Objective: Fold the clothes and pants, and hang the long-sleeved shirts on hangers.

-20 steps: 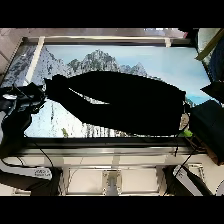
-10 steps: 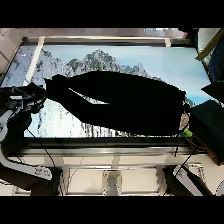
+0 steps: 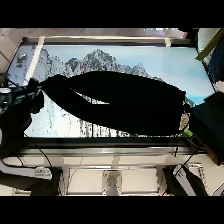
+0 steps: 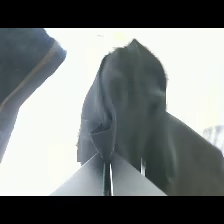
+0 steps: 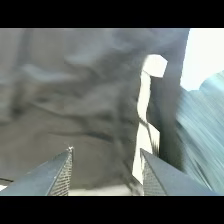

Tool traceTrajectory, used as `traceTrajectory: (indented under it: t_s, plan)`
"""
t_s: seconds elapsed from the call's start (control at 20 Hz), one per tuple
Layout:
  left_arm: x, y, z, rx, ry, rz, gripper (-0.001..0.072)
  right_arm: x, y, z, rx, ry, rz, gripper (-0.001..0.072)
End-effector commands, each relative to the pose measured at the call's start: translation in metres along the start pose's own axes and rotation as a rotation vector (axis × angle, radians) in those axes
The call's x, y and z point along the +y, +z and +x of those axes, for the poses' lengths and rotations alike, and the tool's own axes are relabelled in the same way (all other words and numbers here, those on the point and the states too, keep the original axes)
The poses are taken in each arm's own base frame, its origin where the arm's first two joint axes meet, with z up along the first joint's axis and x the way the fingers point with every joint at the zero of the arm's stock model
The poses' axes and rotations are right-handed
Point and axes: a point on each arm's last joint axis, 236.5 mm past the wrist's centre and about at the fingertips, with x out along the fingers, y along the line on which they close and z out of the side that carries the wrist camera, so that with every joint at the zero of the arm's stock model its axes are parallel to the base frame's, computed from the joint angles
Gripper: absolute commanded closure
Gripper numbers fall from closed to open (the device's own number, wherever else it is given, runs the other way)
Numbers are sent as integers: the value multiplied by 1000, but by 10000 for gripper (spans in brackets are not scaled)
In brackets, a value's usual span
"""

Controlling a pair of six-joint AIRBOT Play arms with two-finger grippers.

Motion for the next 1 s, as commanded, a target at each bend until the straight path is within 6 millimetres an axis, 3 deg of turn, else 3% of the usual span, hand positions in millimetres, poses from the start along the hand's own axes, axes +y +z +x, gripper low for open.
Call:
traceTrajectory:
  t_s: [0.0,0.1,0.25,0.3,0.35,0.45,0.55,0.65,0.85,0.95]
  plan:
    - [-2,-1,-59,67,58,207,701,-27,-61,3,64,-90,94,261]
    - [11,-7,-96,122,133,279,700,-28,-108,29,128,-60,184,260]
    - [39,-14,-149,181,267,333,700,-13,-161,69,245,39,279,248]
    - [52,-14,-165,188,323,333,700,-12,-174,78,270,49,298,215]
    - [64,-13,-177,194,371,332,700,-10,-182,84,284,57,313,139]
    - [75,-21,-186,239,389,303,700,-4,-193,92,305,87,334,117]
    - [80,-28,-185,263,391,290,700,-10,-194,100,280,70,332,117]
    - [81,-34,-183,277,387,283,700,-21,-181,108,211,38,338,118]
    - [82,-34,-183,278,388,285,700,-29,-182,116,227,30,338,120]
    - [82,-34,-183,278,388,285,700,-40,-153,126,104,18,386,122]
